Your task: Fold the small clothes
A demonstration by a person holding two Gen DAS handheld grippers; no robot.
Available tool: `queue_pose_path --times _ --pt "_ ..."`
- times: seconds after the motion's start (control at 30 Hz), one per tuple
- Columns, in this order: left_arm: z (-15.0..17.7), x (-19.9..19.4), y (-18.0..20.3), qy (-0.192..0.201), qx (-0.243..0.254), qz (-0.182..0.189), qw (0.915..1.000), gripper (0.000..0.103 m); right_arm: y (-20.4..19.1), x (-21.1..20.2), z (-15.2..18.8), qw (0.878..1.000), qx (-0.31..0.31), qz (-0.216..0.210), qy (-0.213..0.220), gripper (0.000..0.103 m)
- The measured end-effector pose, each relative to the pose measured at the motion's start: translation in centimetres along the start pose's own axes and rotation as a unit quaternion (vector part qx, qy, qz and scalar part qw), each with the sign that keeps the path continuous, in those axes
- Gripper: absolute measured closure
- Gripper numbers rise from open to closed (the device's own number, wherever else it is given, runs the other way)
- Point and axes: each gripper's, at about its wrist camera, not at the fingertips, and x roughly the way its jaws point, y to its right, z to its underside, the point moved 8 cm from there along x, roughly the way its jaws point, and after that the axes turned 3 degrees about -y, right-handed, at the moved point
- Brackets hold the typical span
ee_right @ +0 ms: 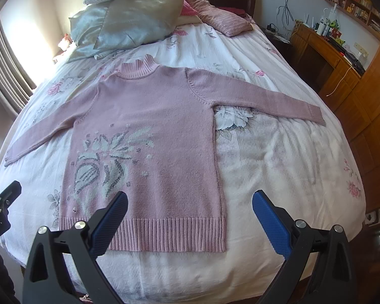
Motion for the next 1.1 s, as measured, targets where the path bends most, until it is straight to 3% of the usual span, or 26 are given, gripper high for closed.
queue_pose_path --times 0.57,0.7,0.87,1.1 --pt "0.2 -0.2 0.9 0.009 -0.002 0.002 1.0000 0.003 -0.1 -0.3 0.0 1.000 0.001 -0.005 0.004 0.004" --pt "-0.2 0.9 2.0 -0.003 -0.005 -0.003 1.0000 0.003 1.1 0.6 -0.6 1.000 0.010 -0.027 0.008 0.004" --pt "-2.8 3.0 4.6 -0.006 -0.016 -0.005 0.9998 0.003 8.3 3.3 -2.4 0.995 0.075 -0.063 0.002 0.004" --pt "-8.5 6.7 12.3 0.002 -0.017 -0.004 0.9998 0.003 22.2 9.0 -8.5 0.993 0.118 -0.025 -0.007 0.004"
